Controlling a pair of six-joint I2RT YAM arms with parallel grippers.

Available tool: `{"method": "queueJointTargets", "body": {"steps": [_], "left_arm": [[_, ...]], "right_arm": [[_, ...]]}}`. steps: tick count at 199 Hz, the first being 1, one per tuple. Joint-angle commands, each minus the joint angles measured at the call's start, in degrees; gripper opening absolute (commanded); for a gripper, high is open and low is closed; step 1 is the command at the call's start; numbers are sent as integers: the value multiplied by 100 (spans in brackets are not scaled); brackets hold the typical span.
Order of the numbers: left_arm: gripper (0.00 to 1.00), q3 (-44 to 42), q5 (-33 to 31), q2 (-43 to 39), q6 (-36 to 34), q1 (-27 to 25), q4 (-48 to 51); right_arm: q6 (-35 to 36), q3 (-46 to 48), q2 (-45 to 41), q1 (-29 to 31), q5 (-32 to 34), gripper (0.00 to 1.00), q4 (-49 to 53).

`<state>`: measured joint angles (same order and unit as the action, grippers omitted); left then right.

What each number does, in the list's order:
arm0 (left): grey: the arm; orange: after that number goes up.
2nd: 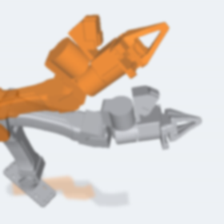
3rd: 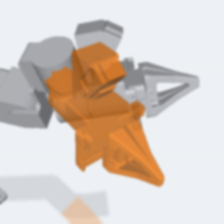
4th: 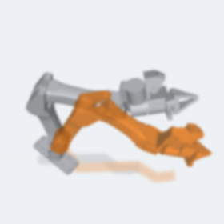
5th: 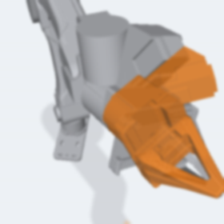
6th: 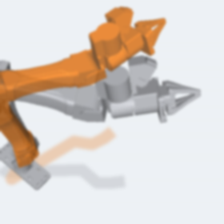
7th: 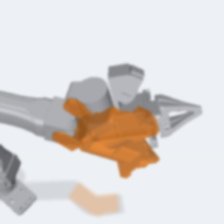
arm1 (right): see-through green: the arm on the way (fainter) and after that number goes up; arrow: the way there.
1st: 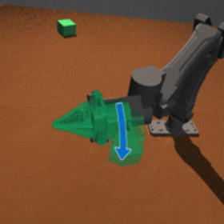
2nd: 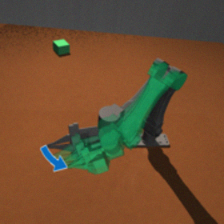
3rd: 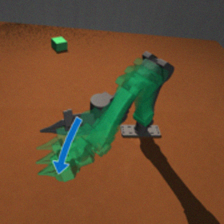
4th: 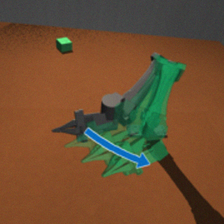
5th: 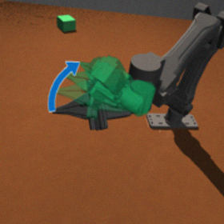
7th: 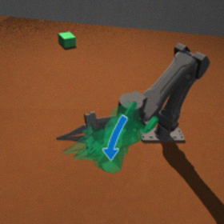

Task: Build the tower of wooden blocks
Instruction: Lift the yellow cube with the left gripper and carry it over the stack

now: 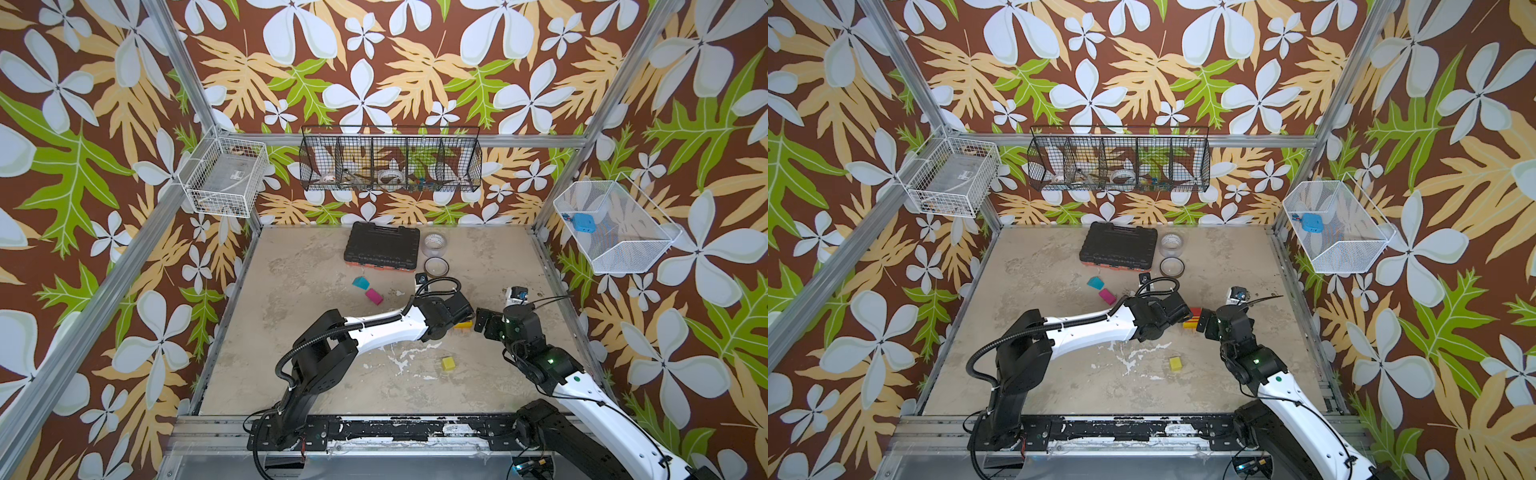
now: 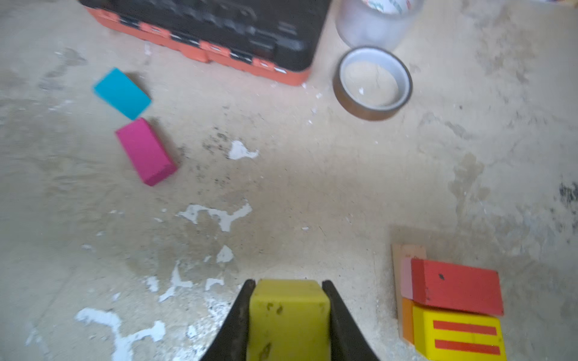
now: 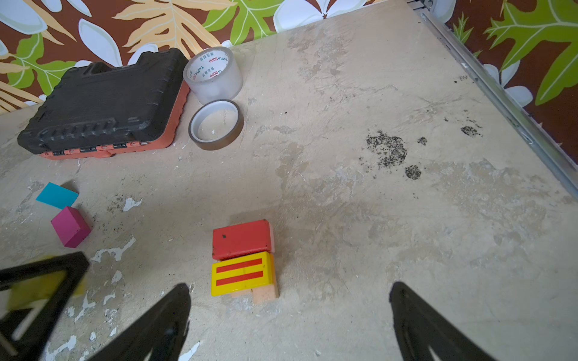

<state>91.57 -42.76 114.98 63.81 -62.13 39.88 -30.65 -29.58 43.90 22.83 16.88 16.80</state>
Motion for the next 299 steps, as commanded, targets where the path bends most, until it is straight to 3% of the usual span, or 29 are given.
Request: {"method": "queueJointTargets", "body": {"steps": [1,25,44,95,130,147,184,210,257,299], "left_arm": [[0,50,-685,-187,548,-20,1063],[0,477,-656,-285,722,-34,1721],[0,268,-769,-603,1001,-62,1770],[0,-959,-1012,-1204,272,-362,-303],[0,-586,-2052,-531,362,-898,-377],[0,-136,-2144,-127,523,-943,-107],[0,214,-2190,236,98,-950,-526],[0,300,-2040,315,-302,-950,-914],[0,1272,-1514,1063,-624,-817,-707],[0,2323,-914,1898,-563,-750,-201]], "right_arm": [[-8,-39,22,0,77,98,7],[-2,6,4,-2,147,99,-28],[7,-13,35,1,101,99,-11],[-46,3,44,-169,169,100,72],[-28,16,14,-424,-69,100,72],[-10,48,22,-461,-80,100,52],[-20,37,90,-489,-70,100,38],[-28,79,270,-795,-192,100,30],[120,352,485,-2262,-1615,97,-203],[147,383,479,-2520,-1812,97,-208]]}}
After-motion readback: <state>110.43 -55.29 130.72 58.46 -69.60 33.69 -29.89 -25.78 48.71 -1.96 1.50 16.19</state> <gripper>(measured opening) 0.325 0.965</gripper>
